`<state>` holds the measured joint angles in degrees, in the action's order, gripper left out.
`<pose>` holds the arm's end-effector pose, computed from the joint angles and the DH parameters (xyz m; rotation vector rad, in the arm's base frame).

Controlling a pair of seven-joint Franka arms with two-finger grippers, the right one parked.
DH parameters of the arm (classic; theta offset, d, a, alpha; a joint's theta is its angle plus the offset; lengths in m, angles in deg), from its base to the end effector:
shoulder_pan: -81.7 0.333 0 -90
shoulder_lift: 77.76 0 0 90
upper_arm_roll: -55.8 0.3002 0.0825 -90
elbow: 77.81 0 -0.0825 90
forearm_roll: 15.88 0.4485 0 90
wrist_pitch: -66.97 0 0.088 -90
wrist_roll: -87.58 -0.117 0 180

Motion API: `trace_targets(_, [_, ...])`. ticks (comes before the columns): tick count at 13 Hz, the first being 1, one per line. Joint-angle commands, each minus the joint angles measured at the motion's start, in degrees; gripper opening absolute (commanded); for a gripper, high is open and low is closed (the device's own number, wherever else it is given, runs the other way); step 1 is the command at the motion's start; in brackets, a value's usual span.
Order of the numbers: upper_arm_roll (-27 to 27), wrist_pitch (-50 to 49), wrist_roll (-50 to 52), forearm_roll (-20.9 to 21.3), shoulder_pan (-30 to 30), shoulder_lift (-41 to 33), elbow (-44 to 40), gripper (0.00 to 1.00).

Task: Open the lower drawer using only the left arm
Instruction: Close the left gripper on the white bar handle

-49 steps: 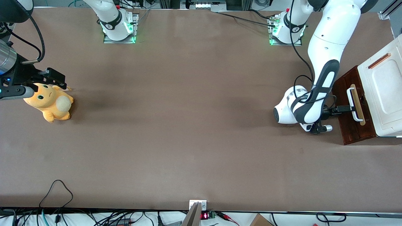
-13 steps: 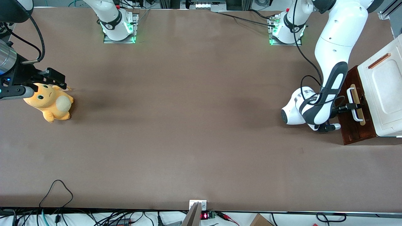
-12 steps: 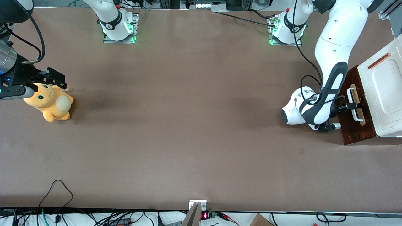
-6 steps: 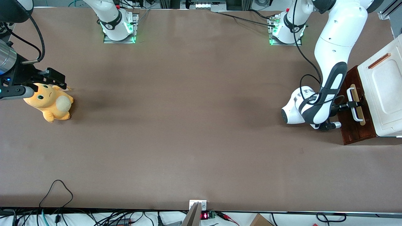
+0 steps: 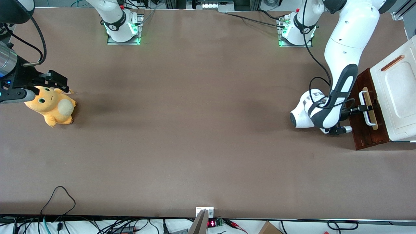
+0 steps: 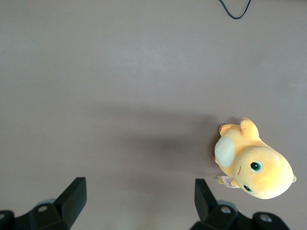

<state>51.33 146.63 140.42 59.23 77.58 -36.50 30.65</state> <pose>0.5718 0.0395 0.0796 -1.5986 -0.0237 0.2625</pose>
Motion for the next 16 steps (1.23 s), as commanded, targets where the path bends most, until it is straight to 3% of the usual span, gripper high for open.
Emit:
trace_targets(1, [0.2, 0.1, 0.8, -0.1, -0.4, -0.6, 0.7, 0.37])
trace_targets(6, [0.3, -1.1, 0.7, -0.1, 0.2, -0.6, 1.3, 0.35])
trace_targets(12, [0.2, -1.3, 0.7, -0.1, 0.2, -0.7, 1.3, 0.24])
trace_targets(16, [0.2, -1.3, 1.4, -0.1, 0.1, -0.7, 1.3, 0.22])
